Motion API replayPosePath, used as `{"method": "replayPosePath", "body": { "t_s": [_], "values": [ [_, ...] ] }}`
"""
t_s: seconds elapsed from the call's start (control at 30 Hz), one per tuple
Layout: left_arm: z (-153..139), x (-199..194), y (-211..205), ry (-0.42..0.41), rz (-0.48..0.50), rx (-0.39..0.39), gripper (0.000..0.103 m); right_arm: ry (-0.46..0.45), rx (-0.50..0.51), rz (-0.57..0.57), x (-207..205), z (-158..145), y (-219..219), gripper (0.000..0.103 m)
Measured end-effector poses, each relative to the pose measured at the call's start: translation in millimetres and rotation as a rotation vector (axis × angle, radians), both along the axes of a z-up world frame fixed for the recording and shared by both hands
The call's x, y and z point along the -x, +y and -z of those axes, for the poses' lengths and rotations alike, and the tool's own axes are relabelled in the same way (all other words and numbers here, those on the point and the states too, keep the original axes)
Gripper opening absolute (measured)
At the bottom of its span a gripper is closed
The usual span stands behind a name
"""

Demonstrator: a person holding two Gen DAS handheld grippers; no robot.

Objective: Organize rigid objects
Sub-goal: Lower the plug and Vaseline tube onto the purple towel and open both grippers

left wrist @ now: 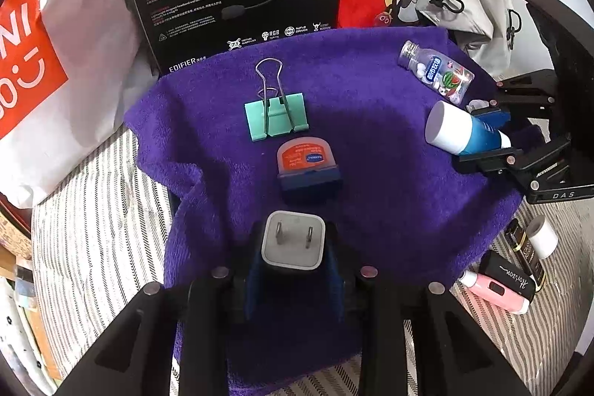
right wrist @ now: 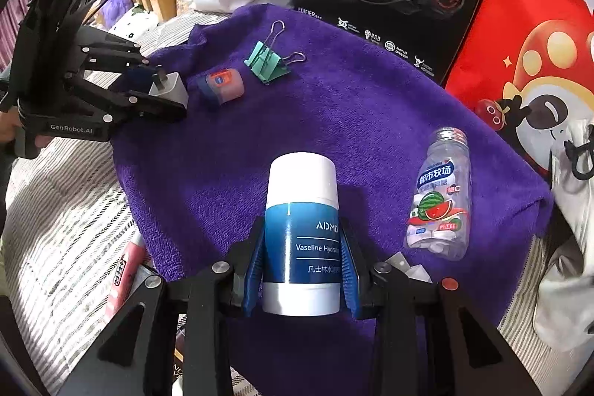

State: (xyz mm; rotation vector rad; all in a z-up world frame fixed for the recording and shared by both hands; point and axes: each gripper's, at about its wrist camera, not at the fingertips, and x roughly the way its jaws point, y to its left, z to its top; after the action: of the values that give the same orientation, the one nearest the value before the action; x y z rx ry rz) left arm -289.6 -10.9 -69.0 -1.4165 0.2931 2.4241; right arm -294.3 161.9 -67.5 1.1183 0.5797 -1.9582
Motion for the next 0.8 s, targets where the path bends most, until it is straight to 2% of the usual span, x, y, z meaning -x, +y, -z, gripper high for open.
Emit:
{"method": "replayPosePath", "body": {
  "t_s": [0.13, 0.2, 0.33, 0.37, 0.43, 0.5, 0.53, 0.6, 0.67, 0.73, 0.8],
  "values": [
    [-0.4, -2.8, 0.9, -0.01, 0.002, 0.006, 0.041, 0.005, -0.007, -0.014, -2.4, -0.2, 0.4, 0.038],
    [-2.2, -4.1, 2.3, -0.012, -0.008, 0.018, 0.043, 0.009, -0.016, -0.015, -5.1, -1.0, 2.6, 0.042],
    [-14.0, -10.9, -1.2, -0.018, -0.039, -0.011, 0.06, 0.033, 0.014, 0.008, -14.5, -13.5, 15.6, 0.046],
    [-17.7, -14.0, -2.0, -0.016, -0.051, -0.012, 0.064, 0.031, 0.025, 0.021, -15.6, -17.4, 18.7, 0.051],
    [-32.8, -27.4, -2.6, 0.017, -0.077, -0.009, 0.085, 0.045, 0.05, 0.064, -22.2, -29.6, 28.5, 0.06],
    [-44.4, -39.9, -3.8, 0.028, -0.1, -0.009, 0.095, 0.057, 0.068, 0.109, -29.3, -41.1, 38.2, 0.079],
    [-49.2, -44.6, -4.8, 0.032, -0.122, -0.01, 0.099, 0.064, 0.079, 0.137, -34.9, -48.1, 44.1, 0.085],
    [-57.0, -61.2, -6.8, 0.026, -0.204, -0.042, 0.099, 0.066, 0.097, 0.186, -45.8, -59.1, 52.7, 0.094],
    [-58.7, -74.2, -4.6, 0.02, -0.224, -0.103, 0.099, 0.065, 0.125, 0.259, -55.6, -66.6, 62.7, 0.101],
    [-54.8, -90.9, 6.1, 0.001, -0.231, -0.161, 0.099, 0.038, 0.162, 0.321, -66.9, -70.3, 74.0, 0.103],
    [-48.2, -99.1, 18.2, -0.016, -0.234, -0.169, 0.099, 0.013, 0.179, 0.349, -78.2, -69.4, 83.3, 0.103]
  ]
}}
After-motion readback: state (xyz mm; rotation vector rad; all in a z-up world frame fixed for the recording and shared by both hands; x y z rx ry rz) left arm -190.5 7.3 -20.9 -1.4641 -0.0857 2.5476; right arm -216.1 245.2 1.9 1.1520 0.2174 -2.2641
